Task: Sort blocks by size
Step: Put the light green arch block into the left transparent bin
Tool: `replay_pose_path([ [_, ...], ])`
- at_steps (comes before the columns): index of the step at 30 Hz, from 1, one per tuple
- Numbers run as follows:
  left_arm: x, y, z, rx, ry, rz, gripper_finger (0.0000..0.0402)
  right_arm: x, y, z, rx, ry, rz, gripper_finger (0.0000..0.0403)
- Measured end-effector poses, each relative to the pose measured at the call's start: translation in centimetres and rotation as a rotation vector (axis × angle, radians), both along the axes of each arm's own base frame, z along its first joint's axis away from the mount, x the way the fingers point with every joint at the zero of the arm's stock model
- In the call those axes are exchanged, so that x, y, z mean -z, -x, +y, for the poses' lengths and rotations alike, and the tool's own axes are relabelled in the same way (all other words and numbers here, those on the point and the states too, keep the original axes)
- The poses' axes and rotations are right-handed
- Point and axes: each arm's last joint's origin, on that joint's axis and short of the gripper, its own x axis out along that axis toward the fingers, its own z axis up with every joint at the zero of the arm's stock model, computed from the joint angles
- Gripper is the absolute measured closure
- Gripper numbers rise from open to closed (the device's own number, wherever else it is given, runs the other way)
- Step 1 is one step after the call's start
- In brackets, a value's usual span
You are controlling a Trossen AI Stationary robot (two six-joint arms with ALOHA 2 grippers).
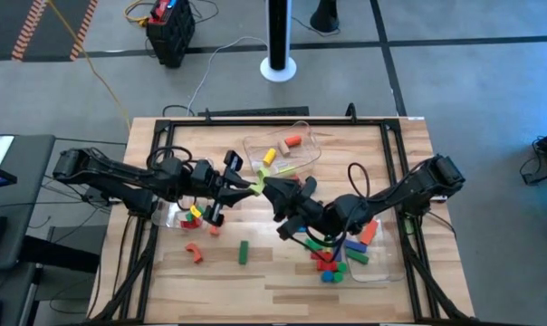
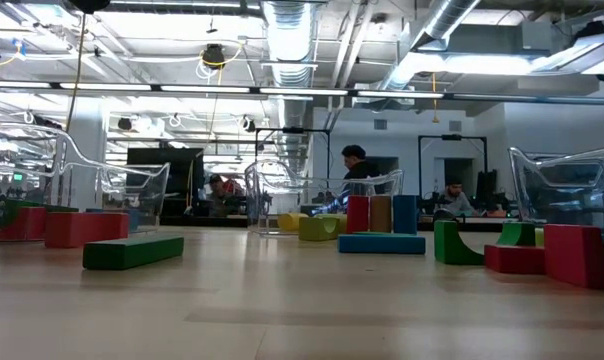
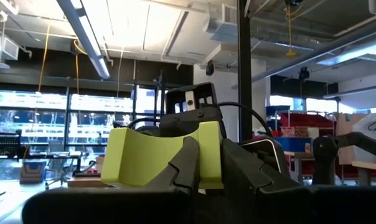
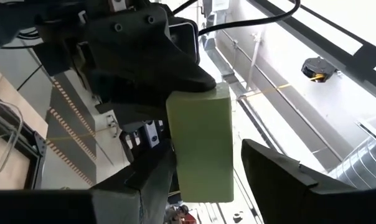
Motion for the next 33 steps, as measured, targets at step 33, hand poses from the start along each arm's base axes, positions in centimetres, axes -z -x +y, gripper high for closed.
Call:
replay_pose_path([
  [33, 0.4, -0.3, -0.1, 0.018, 0.013, 0.056, 0.0327, 0.6, 0.2, 0.7, 0.035, -0.062, 0.042, 0.0293],
])
